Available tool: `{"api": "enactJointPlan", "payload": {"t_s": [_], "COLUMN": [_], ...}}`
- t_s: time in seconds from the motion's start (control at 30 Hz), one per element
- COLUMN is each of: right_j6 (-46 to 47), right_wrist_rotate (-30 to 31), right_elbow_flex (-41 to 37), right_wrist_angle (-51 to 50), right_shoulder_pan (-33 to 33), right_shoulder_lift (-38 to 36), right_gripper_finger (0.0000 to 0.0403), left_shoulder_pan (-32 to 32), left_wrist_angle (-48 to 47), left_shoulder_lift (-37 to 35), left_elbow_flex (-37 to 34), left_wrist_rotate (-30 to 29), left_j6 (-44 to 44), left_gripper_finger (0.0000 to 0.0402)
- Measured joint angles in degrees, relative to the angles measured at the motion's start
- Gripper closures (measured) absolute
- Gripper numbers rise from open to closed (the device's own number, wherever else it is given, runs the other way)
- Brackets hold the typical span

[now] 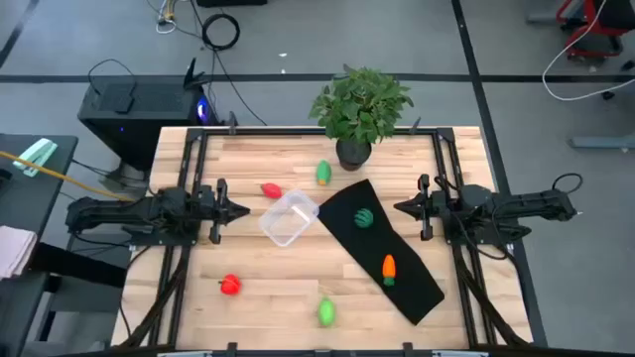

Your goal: Pick and placing Produce into tupperware

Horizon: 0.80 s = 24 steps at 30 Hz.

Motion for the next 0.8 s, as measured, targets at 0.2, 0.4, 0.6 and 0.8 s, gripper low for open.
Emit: {"api": "enactJointPlan", "payload": {"t_s": [0.2, 0.4, 0.6, 0.8], "right_j6": [0.02, 0.19, 1.27, 0.90], "right_wrist_rotate": [0.00, 0.01, 0.72, 1.01], "right_elbow_flex": [0.02, 0.00, 0.73, 8.23], "right_wrist_angle": [0.04, 1.65, 15.37, 16.15], "right_shoulder_pan": [0.00, 0.00, 0.00, 0.00], "right_shoulder_lift": [0.00, 0.02, 0.01, 0.51], "right_gripper_finger": [0.0398, 0.0398, 0.0398, 0.0398], "left_shoulder_pan": [0.00, 0.00, 0.00, 0.00], "left_wrist_angle": [0.27, 1.52, 15.00, 23.23], "left_shoulder_lift": [0.02, 0.02, 0.02, 0.03], "left_elbow_flex": [-0.01, 0.00, 0.00, 2.46], "left_wrist_rotate": [0.00, 0.00, -2.04, -2.66], "left_j6": [-0.18, -1.06, -9.18, -9.64], "left_gripper_finger": [0.0372, 0.0380, 0.0377, 0.0382]}}
